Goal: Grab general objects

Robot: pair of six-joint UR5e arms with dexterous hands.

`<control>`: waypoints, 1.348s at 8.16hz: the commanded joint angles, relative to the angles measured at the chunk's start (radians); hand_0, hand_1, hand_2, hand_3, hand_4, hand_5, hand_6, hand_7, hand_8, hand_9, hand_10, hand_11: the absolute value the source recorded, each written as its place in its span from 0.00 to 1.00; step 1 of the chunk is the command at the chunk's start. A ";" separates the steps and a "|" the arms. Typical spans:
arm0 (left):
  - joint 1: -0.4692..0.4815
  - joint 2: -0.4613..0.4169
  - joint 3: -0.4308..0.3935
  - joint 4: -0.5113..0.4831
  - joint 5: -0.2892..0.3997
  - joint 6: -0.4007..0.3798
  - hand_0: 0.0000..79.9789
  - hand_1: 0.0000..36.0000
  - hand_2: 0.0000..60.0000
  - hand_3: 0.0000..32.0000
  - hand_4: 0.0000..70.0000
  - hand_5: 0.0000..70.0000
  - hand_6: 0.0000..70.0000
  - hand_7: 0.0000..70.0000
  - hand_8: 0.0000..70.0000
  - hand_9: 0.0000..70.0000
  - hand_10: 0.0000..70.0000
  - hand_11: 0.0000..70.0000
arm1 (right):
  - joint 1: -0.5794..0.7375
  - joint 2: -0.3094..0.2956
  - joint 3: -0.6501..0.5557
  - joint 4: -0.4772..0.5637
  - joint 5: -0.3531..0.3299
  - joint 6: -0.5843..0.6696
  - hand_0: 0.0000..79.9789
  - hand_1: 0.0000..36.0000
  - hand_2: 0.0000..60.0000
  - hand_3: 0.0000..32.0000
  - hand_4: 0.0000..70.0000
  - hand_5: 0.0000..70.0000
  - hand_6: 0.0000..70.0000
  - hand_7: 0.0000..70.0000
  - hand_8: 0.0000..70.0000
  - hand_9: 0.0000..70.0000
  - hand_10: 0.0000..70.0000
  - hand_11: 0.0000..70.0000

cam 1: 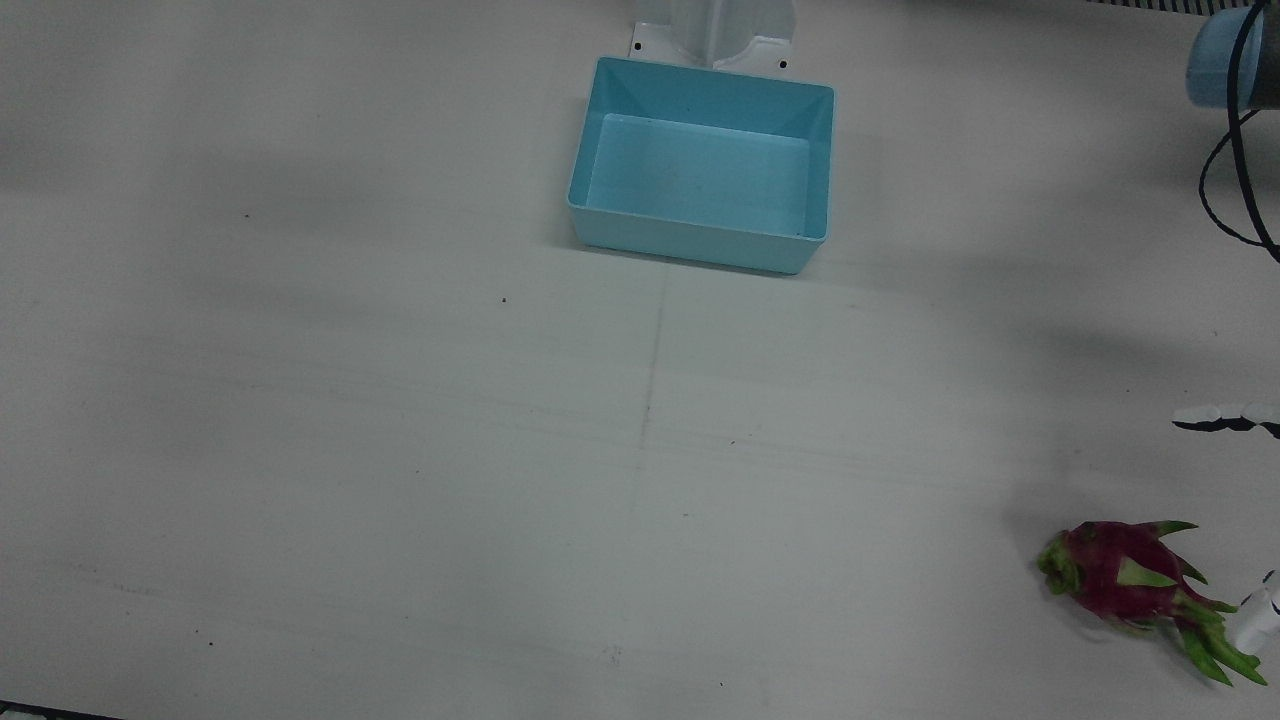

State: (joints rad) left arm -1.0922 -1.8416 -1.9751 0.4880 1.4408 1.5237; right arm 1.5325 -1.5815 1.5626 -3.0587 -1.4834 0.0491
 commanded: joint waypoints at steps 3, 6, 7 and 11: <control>0.038 -0.005 0.125 -0.078 -0.019 -0.002 0.65 0.50 0.09 0.00 0.02 0.20 0.00 0.07 0.00 0.00 0.01 0.05 | 0.000 0.000 -0.001 0.000 0.000 0.000 0.00 0.00 0.00 0.00 0.00 0.00 0.00 0.00 0.00 0.00 0.00 0.00; 0.038 -0.007 0.131 -0.080 -0.020 -0.002 0.65 0.50 0.06 0.00 0.02 0.18 0.00 0.07 0.00 0.00 0.02 0.06 | 0.000 0.000 0.000 0.000 0.000 0.000 0.00 0.00 0.00 0.00 0.00 0.00 0.00 0.00 0.00 0.00 0.00 0.00; 0.041 -0.001 0.171 -0.126 -0.025 0.001 0.66 0.53 0.05 0.00 0.03 0.20 0.00 0.07 0.00 0.00 0.02 0.06 | 0.001 0.002 -0.001 0.000 0.000 0.000 0.00 0.00 0.00 0.00 0.00 0.00 0.00 0.00 0.00 0.00 0.00 0.00; 0.152 0.007 0.329 -0.238 -0.124 0.004 0.67 0.54 0.04 0.00 0.02 0.19 0.00 0.07 0.00 0.00 0.02 0.06 | 0.000 0.002 -0.001 0.000 0.000 0.002 0.00 0.00 0.00 0.00 0.00 0.00 0.00 0.00 0.00 0.00 0.00 0.00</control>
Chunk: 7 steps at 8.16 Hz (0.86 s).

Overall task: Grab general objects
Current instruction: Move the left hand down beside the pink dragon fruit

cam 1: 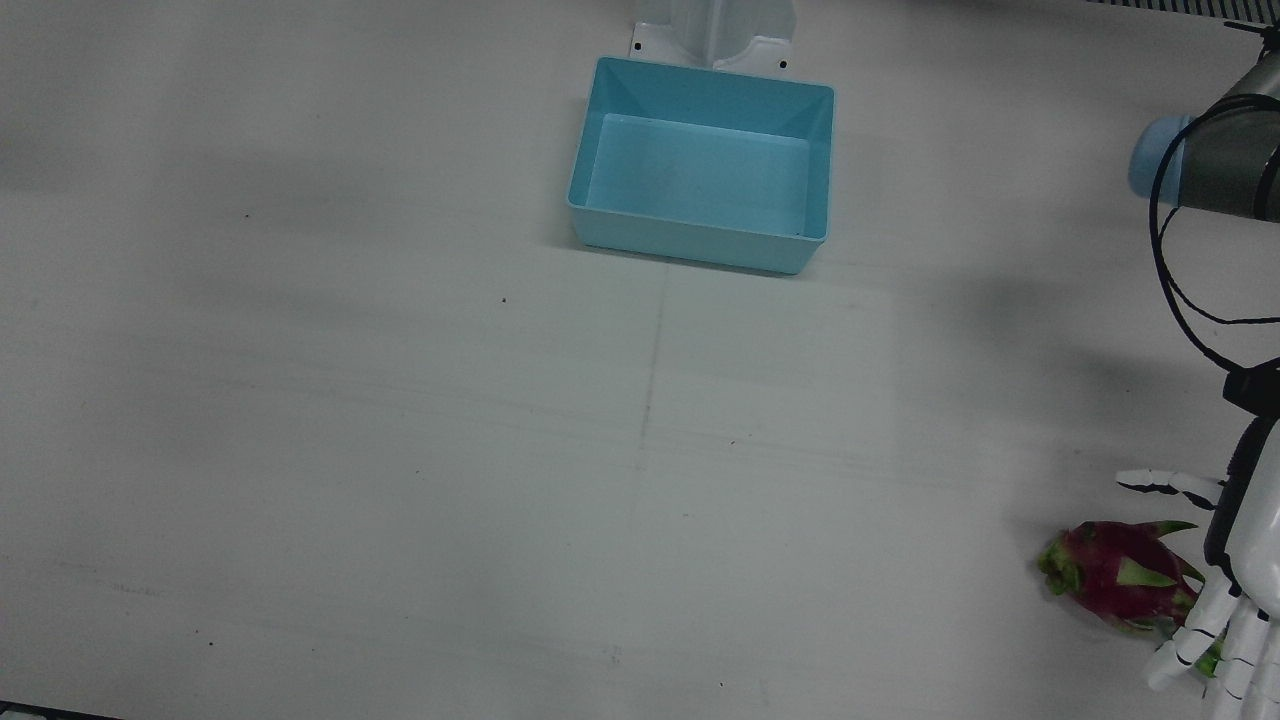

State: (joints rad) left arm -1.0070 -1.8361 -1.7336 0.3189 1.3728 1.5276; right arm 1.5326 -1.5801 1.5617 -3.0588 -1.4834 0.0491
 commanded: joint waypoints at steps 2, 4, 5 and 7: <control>0.102 -0.002 0.111 -0.055 -0.092 0.000 0.68 0.57 0.05 0.00 0.03 0.19 0.00 0.08 0.00 0.00 0.02 0.06 | 0.000 0.000 0.000 0.000 0.000 0.000 0.00 0.00 0.00 0.00 0.00 0.00 0.00 0.00 0.00 0.00 0.00 0.00; 0.100 0.003 0.126 -0.043 -0.092 0.000 0.71 0.64 0.10 0.00 0.02 0.16 0.00 0.08 0.00 0.00 0.02 0.07 | 0.000 0.000 0.000 0.000 0.000 0.000 0.00 0.00 0.00 0.00 0.00 0.00 0.00 0.00 0.00 0.00 0.00 0.00; 0.102 0.001 0.131 -0.034 -0.092 0.000 0.70 0.62 0.08 0.01 0.02 0.15 0.00 0.08 0.00 0.00 0.02 0.07 | 0.000 0.000 0.000 0.000 0.000 0.000 0.00 0.00 0.00 0.00 0.00 0.00 0.00 0.00 0.00 0.00 0.00 0.00; 0.099 0.000 0.184 -0.052 -0.087 -0.012 0.67 0.56 0.06 0.02 0.01 0.13 0.00 0.07 0.00 0.00 0.03 0.08 | 0.000 0.000 0.000 0.000 0.000 0.000 0.00 0.00 0.00 0.00 0.00 0.00 0.00 0.00 0.00 0.00 0.00 0.00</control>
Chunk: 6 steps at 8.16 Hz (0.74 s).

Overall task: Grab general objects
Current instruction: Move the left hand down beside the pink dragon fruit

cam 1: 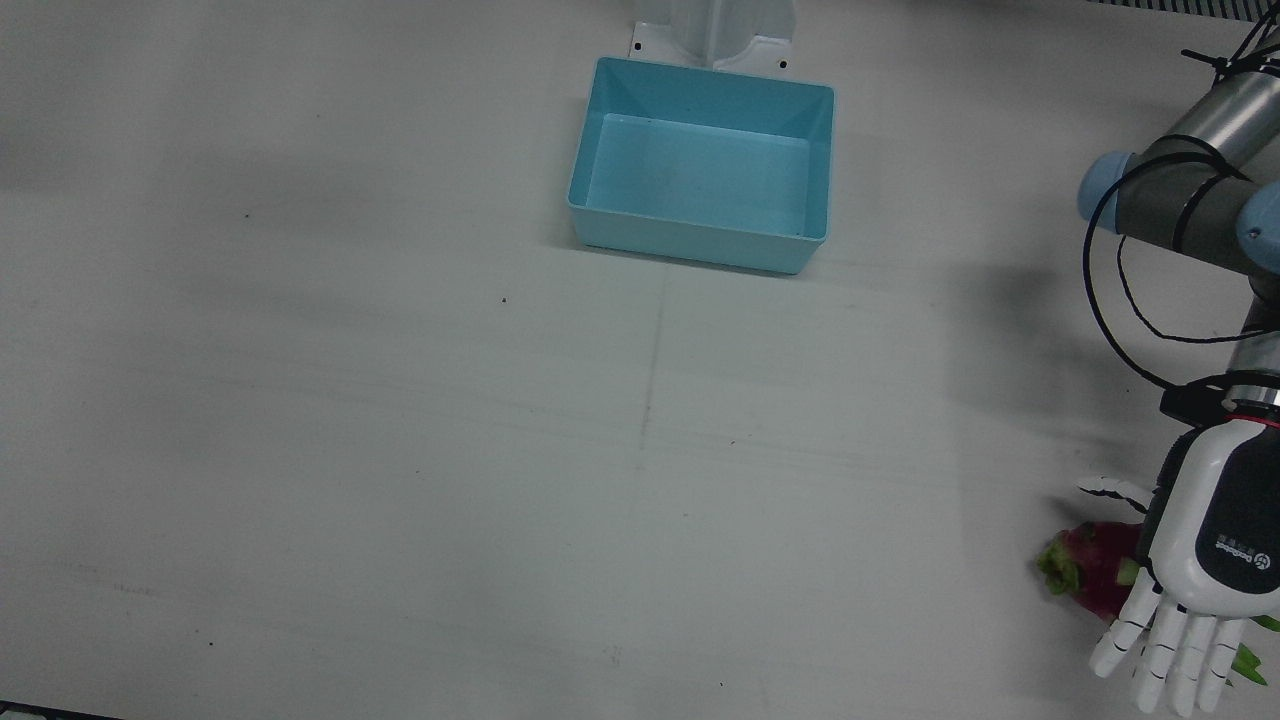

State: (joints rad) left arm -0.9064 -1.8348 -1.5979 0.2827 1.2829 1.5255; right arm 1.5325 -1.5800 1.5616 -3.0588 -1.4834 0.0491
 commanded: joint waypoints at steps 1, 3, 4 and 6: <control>-0.002 -0.001 0.071 -0.032 0.003 -0.010 0.67 0.55 0.06 0.00 0.02 0.17 0.00 0.07 0.00 0.00 0.03 0.08 | 0.000 0.000 0.000 0.000 0.000 0.000 0.00 0.00 0.00 0.00 0.00 0.00 0.00 0.00 0.00 0.00 0.00 0.00; -0.003 0.000 0.128 -0.068 0.004 -0.030 0.66 0.53 0.06 0.00 0.03 0.22 0.00 0.09 0.00 0.00 0.04 0.09 | 0.000 0.000 0.000 0.000 0.000 0.000 0.00 0.00 0.00 0.00 0.00 0.00 0.00 0.00 0.00 0.00 0.00 0.00; -0.006 0.002 0.134 -0.072 0.004 -0.036 0.66 0.52 0.07 0.00 0.03 0.25 0.00 0.10 0.00 0.00 0.04 0.10 | 0.000 0.000 0.000 0.000 0.000 0.000 0.00 0.00 0.00 0.00 0.00 0.00 0.00 0.00 0.00 0.00 0.00 0.00; -0.006 0.002 0.133 -0.068 0.006 -0.036 0.64 0.49 0.09 0.00 0.05 0.38 0.00 0.15 0.00 0.01 0.07 0.14 | 0.000 0.000 0.000 0.000 0.000 0.000 0.00 0.00 0.00 0.00 0.00 0.00 0.00 0.00 0.00 0.00 0.00 0.00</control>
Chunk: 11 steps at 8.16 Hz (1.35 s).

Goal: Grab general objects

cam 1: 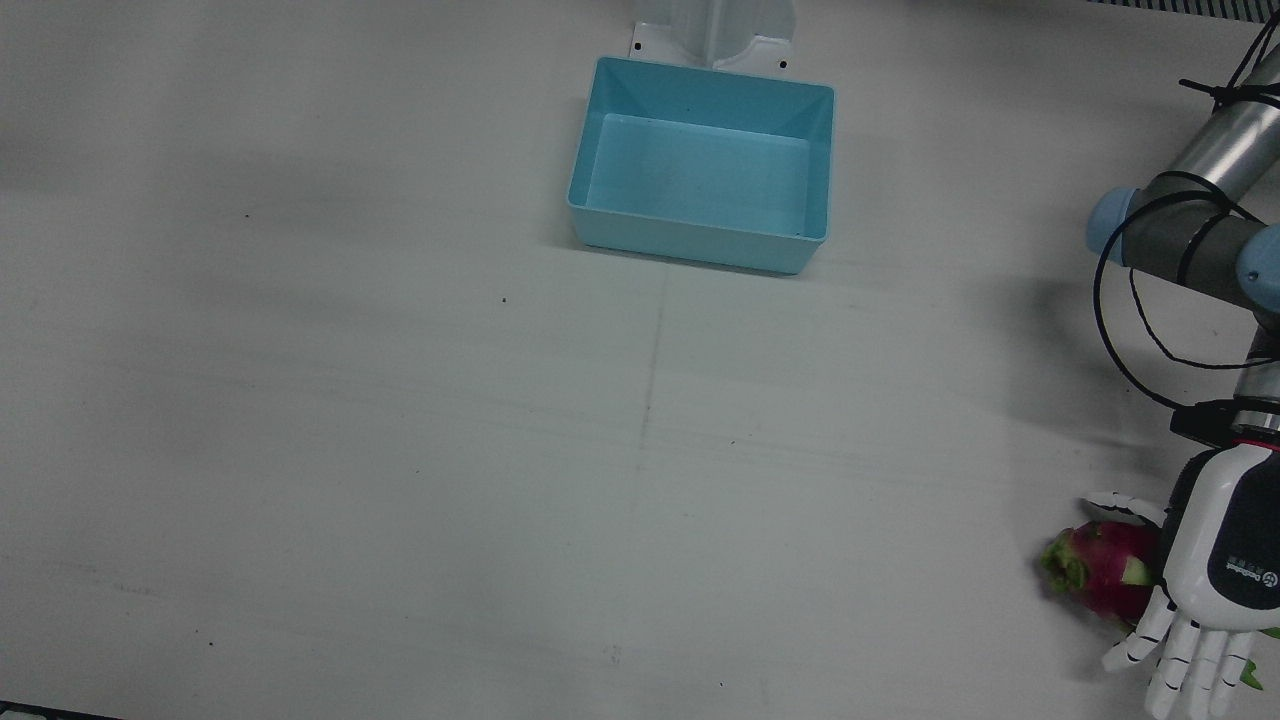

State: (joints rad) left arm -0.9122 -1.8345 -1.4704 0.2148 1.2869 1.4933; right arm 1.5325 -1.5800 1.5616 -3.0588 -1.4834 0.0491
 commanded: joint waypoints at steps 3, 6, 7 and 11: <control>0.003 -0.005 -0.018 0.015 0.003 -0.027 0.61 0.60 0.84 0.00 0.27 0.98 0.31 0.63 0.24 0.40 0.43 0.64 | 0.000 0.000 0.000 0.000 0.000 0.000 0.00 0.00 0.00 0.00 0.00 0.00 0.00 0.00 0.00 0.00 0.00 0.00; 0.003 -0.003 -0.008 0.023 0.000 -0.024 0.57 0.74 1.00 0.00 0.46 1.00 0.66 0.95 0.66 0.92 0.84 1.00 | 0.000 0.000 0.000 0.000 0.000 0.000 0.00 0.00 0.00 0.00 0.00 0.00 0.00 0.00 0.00 0.00 0.00 0.00; -0.002 -0.002 -0.008 0.011 0.000 -0.027 0.53 0.73 1.00 0.00 0.45 1.00 0.66 0.95 0.66 0.91 0.90 1.00 | 0.000 0.000 0.000 0.000 0.000 0.000 0.00 0.00 0.00 0.00 0.00 0.00 0.00 0.00 0.00 0.00 0.00 0.00; -0.040 0.006 -0.085 -0.016 0.000 -0.065 0.50 0.65 1.00 0.00 0.40 1.00 0.64 1.00 0.66 0.93 0.98 1.00 | 0.000 0.000 0.000 0.000 0.000 0.000 0.00 0.00 0.00 0.00 0.00 0.00 0.00 0.00 0.00 0.00 0.00 0.00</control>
State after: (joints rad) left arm -0.9270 -1.8344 -1.4923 0.1978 1.2857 1.4432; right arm 1.5324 -1.5800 1.5616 -3.0587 -1.4834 0.0496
